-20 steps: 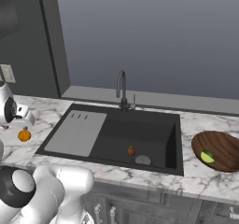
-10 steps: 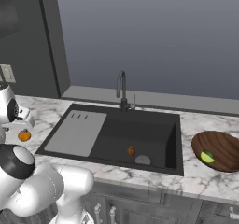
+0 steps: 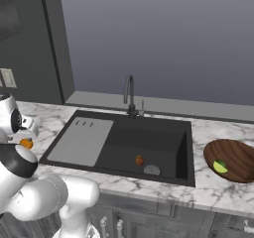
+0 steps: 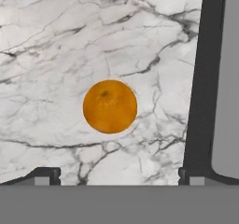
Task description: There is a mixed pile of frozen fruits and vegetables on the counter. Locate all the frozen vegetables and place the items in a bowl on the counter. Take all the frozen fruits and defrost them in a running sink.
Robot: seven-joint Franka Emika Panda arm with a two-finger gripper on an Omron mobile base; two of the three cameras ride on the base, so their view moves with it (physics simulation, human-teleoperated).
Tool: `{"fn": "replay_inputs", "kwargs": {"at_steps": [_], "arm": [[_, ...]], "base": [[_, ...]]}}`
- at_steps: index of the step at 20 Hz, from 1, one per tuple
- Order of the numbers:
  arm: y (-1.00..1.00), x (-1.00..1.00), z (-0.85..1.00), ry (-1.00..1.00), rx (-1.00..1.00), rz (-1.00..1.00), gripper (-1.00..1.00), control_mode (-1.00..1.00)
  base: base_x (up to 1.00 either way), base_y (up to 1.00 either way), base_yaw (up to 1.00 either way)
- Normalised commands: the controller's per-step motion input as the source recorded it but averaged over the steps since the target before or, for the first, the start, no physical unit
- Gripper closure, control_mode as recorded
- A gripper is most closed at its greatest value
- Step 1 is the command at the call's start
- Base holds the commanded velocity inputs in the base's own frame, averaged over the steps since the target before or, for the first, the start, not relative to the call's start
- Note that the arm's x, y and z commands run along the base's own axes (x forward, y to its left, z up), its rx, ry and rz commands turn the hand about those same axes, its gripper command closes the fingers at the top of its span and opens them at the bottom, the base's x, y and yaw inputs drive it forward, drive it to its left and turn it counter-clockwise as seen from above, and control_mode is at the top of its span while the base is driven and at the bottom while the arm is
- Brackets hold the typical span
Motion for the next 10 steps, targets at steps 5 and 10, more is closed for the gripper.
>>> {"fn": "replay_inputs", "kwargs": {"at_steps": [5,10], "arm": [[0.1,0.31,-0.19,0.01,0.0,-0.01,-1.0,-1.0],[0.14,0.26,-0.26,0.02,0.0,0.0,-1.0,-1.0]], "base": [[0.0,0.0,0.0],[0.0,0.0,0.0]]}}
